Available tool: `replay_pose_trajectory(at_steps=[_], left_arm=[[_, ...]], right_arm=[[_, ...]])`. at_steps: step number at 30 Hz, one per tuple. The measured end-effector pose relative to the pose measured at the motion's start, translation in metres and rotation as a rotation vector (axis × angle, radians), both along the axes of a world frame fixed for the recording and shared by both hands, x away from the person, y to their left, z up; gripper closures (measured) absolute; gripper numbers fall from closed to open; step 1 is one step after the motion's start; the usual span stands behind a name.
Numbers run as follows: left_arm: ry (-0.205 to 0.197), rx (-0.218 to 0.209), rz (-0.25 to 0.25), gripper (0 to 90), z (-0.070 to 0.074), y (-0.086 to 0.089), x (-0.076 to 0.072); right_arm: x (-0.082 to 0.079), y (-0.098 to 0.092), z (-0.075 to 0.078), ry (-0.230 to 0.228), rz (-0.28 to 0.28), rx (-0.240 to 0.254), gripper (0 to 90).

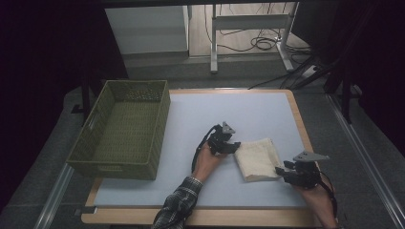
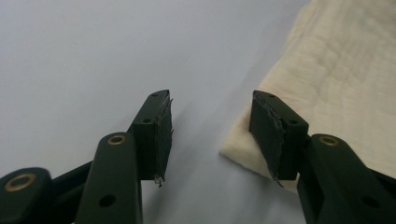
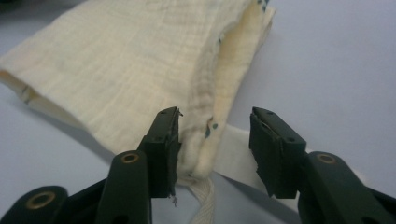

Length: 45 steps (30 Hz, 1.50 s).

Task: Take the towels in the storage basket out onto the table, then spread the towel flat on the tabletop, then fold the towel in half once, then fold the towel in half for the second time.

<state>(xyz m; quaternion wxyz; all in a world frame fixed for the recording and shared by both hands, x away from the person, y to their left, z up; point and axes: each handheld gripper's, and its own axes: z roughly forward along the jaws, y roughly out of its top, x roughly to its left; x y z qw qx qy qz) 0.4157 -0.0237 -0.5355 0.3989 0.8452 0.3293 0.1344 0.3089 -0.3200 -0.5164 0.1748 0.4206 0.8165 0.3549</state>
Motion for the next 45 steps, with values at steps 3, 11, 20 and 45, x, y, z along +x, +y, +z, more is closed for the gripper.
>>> replay_pose_trajectory(at_steps=[3, 11, 20, 45], left_arm=[[0.008, 0.004, 0.006, 47.8, 0.0, 0.0, 0.001], [0.087, -0.036, -0.018, 62.4, 0.001, 0.001, 0.0], [0.105, -0.028, -0.055, 86.0, 0.004, -0.004, -0.005], [-0.034, -0.07, -0.03, 86.5, 0.046, 0.028, -0.013]], right_arm=[[0.001, -0.002, -0.004, 0.026, -0.007, 0.04, 51.0], [0.001, 0.0, -0.006, 0.079, 0.023, 0.104, 74.4], [0.0, -0.001, -0.007, 0.101, 0.014, 0.156, 82.7], [-0.003, 0.025, 0.026, 0.018, 0.109, 0.183, 83.1]])
